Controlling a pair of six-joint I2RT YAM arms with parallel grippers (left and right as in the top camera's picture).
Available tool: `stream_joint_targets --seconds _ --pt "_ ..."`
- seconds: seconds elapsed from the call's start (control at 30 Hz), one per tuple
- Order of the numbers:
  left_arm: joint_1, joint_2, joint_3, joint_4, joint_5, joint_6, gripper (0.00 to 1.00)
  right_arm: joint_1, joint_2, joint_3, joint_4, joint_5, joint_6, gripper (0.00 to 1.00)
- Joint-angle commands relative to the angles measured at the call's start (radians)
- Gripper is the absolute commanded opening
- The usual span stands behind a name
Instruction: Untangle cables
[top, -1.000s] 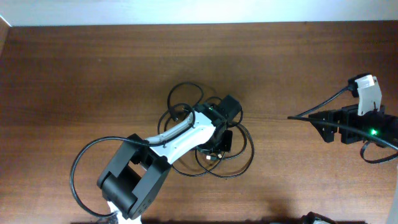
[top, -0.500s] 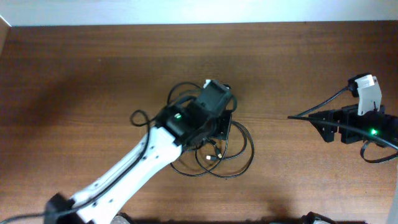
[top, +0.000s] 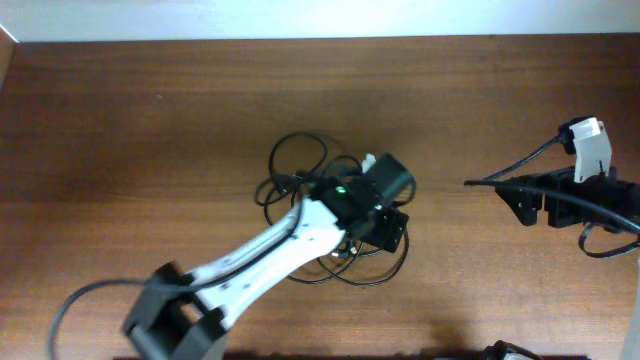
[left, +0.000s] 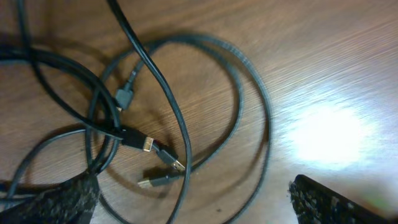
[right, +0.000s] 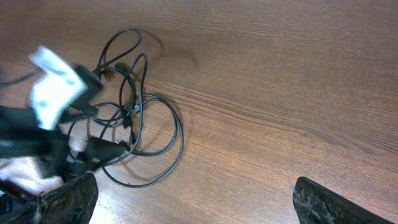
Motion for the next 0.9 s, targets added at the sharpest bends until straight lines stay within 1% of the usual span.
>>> stream_joint_targets --seconds 0.0,0.23,0.33,0.4,0.53,0.7,0.73,0.83,0.87 --pt "-0.015 0.104 0.002 0.011 -0.067 -0.006 0.99 -0.002 0.004 0.013 -0.001 0.002 0.007 0.99" --pt "-0.015 0.24 0.002 0.047 -0.063 -0.007 1.0 -0.002 0.004 0.013 -0.001 0.002 0.007 0.99" --pt "-0.015 0.261 0.002 0.066 -0.057 -0.007 0.95 -0.002 0.004 0.013 -0.002 0.002 0.007 0.99" --pt "-0.015 0.262 0.002 0.084 -0.047 -0.007 0.87 -0.002 0.004 0.013 -0.001 0.001 0.007 0.99" --pt "-0.015 0.262 0.002 0.103 -0.048 -0.007 0.54 -0.002 0.004 0.013 -0.002 0.002 0.007 0.99" --pt "-0.015 0.262 0.002 0.109 -0.048 -0.007 0.26 -0.002 0.004 0.013 -0.002 0.002 0.007 0.99" --pt "-0.015 0.262 0.002 0.109 -0.047 -0.007 0.24 -0.002 0.004 0.013 -0.004 0.002 0.007 0.99" --pt "-0.015 0.262 0.002 0.108 -0.047 -0.007 0.24 -0.002 0.004 0.013 -0.008 0.002 0.007 0.99" --pt "-0.015 0.262 0.002 0.108 -0.047 -0.007 0.21 -0.002 0.004 0.013 -0.008 0.002 0.007 0.99"
